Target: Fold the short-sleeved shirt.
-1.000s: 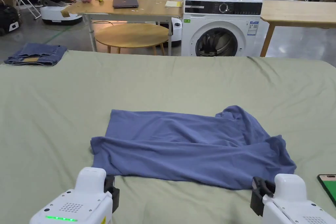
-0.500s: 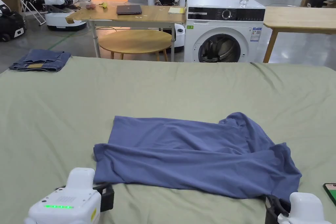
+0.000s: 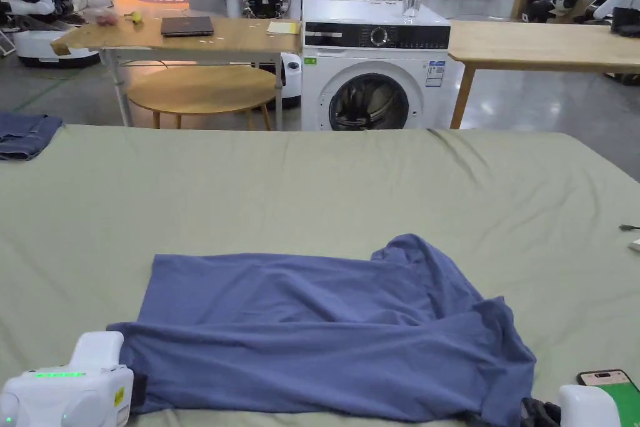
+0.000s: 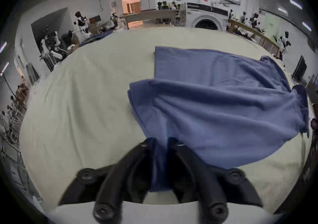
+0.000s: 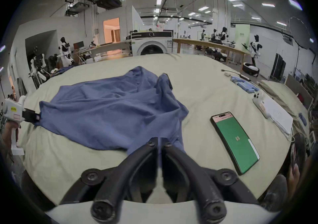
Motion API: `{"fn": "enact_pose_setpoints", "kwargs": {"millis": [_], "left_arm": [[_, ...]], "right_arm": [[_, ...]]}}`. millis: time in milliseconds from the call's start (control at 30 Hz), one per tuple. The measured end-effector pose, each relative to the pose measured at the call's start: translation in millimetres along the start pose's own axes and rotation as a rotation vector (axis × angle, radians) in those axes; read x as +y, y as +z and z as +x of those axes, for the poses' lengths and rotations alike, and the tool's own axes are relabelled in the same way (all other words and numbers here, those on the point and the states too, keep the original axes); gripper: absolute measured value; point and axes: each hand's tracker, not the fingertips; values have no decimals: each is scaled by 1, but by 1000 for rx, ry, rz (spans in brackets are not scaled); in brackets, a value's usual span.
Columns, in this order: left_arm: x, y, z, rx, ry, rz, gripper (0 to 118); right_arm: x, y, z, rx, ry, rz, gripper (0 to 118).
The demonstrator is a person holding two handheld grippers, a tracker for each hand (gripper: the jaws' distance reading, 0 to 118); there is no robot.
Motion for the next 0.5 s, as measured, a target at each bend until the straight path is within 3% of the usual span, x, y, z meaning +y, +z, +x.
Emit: {"fn": "enact_pose_setpoints", "kwargs": {"millis": [33,100,133,233,267,300,333,367,433,500], "left_arm": [[-2,10,8,33,-21,25,0],[-2,20,15,48,-45,51,0],[-1,25,16,40,-42,65,0],[-1,28,12,29,-23,75,0],[-1,30,11,25,-19,76,0],[-2,34,13,26,-17,78,0],[-2,35,13,24,-17,76,0],[-2,35,13,23,-21,73,0],[-4,32,13,21,-37,67,0],[-7,32,13,28,-45,73,0]], "right_arm": [[4,-10,4,4,-5,-20,32],[10,-27,11,-7,-11,-35,103],[11,-37,14,3,-19,-58,118],[15,-55,20,24,-27,-83,118],[16,-62,21,25,-20,-127,109],[17,-67,23,42,-20,-169,83],[18,-69,25,69,-33,-177,15],[17,-69,25,56,-39,-166,3],[20,-67,26,118,-81,-160,3],[22,-58,24,94,-64,-133,3]]}}
